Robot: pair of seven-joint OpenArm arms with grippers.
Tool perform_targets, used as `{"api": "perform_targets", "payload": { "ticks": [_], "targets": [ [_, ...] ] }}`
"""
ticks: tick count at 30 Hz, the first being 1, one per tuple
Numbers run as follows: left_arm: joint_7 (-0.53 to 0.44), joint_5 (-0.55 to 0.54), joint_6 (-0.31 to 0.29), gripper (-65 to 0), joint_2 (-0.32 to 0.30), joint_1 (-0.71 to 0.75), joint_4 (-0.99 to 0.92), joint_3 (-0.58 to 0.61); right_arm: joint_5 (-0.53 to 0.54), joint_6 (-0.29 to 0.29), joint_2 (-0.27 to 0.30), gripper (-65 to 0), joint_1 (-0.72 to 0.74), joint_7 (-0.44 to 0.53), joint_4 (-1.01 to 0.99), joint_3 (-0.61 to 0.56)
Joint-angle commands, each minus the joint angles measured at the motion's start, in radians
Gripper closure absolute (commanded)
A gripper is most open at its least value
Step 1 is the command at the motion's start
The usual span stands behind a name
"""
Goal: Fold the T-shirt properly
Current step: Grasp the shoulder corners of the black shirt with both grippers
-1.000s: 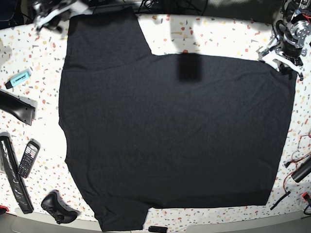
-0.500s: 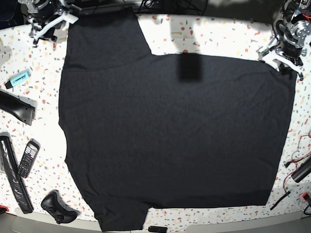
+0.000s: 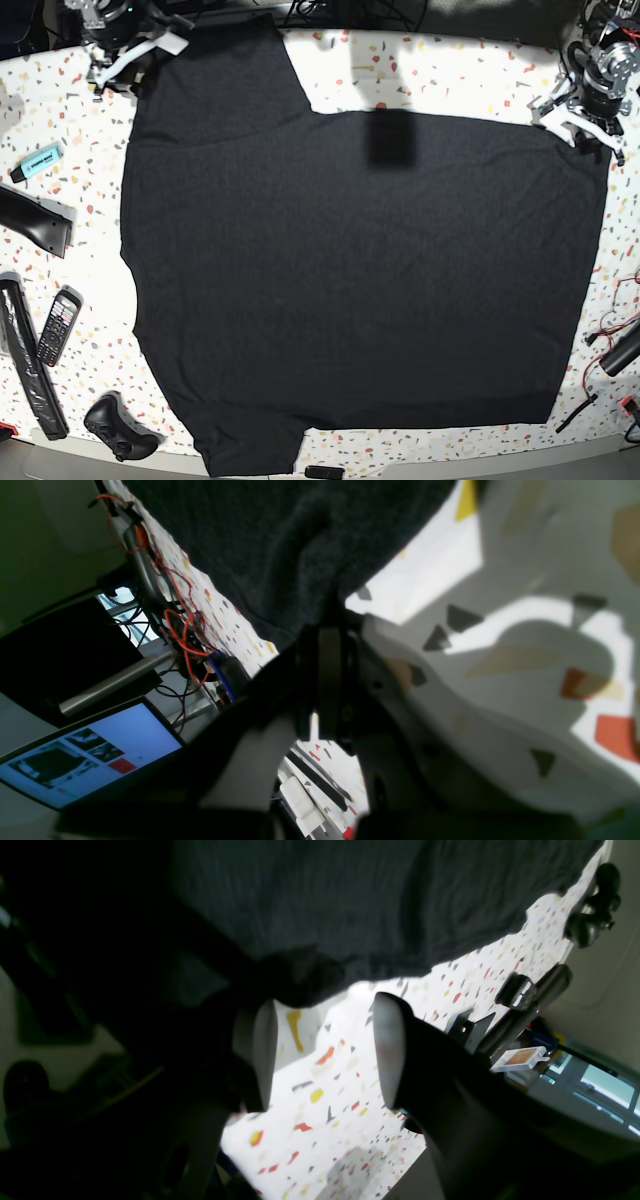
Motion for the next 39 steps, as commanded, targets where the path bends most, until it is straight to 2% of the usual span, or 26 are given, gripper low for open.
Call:
{"api": "perform_targets", "payload": {
  "ticks": [1, 9, 13, 18, 21, 22, 24, 28, 29, 33, 36, 39],
  "targets": [
    [-0.032, -0.05, -0.035, 0.0, 0.014, 0.016, -0.009, 0.014, 0.004, 0.003, 0.006, -30.4, 0.001, 0.012, 0.008, -0.015],
    [-0.032, -0.05, -0.035, 0.0, 0.013, 0.016, -0.009, 0.014, -0.017, 0.008, -0.024, -30.3, 0.05, 0.02, 0.008, -0.088],
    [-0.032, -0.05, -0.035, 0.0, 0.013, 0.016, -0.009, 0.014, -0.004, 0.096, -0.044, -25.0, 0.075, 0.024, 0.008, -0.089],
    [-0.032, -0.05, -0.035, 0.0, 0.013, 0.017, -0.009, 0.014, 0.04, 0.125, -0.063, -25.0, 0.119, 0.031, 0.008, -0.091],
    [-0.032, -0.05, -0.035, 0.0, 0.013, 0.017, -0.009, 0.014, 0.069, 0.172, -0.062, -24.9, 0.128, 0.031, 0.008, -0.091],
    [-0.032, -0.05, -0.035, 0.0, 0.013, 0.017, -0.009, 0.014, 0.069, 0.19, -0.062, -23.4, 0.128, 0.031, 0.008, -0.091],
    [-0.032, -0.05, -0.035, 0.0, 0.013, 0.016, -0.009, 0.014, 0.069, 0.198, -0.062, -16.2, 0.127, 0.027, 0.008, -0.091],
    [-0.032, -0.05, -0.035, 0.0, 0.013, 0.017, -0.009, 0.014, 0.069, 0.136, -0.062, -0.6, 0.127, 0.019, 0.008, -0.091],
    [-0.032, -0.05, -0.035, 0.0, 0.013, 0.016, -0.009, 0.014, 0.07, 0.116, -0.062, 0.0, 0.127, 0.019, 0.008, -0.091],
    [-0.036, -0.07, -0.032, 0.0, 0.008, 0.017, -0.008, 0.014, 0.068, 0.109, -0.058, 0.0, 0.121, 0.018, 0.012, -0.091],
    [-0.035, -0.129, 0.012, 0.0, -0.013, 0.02, 0.002, 0.013, 0.064, 0.027, -0.031, 0.0, 0.092, -0.001, 0.037, -0.091],
    [-0.034, -0.18, 0.019, 0.0, -0.042, 0.035, 0.043, 0.012, 0.056, -0.027, 0.006, 0.0, 0.05, -0.045, 0.086, -0.088]
  ]
}}
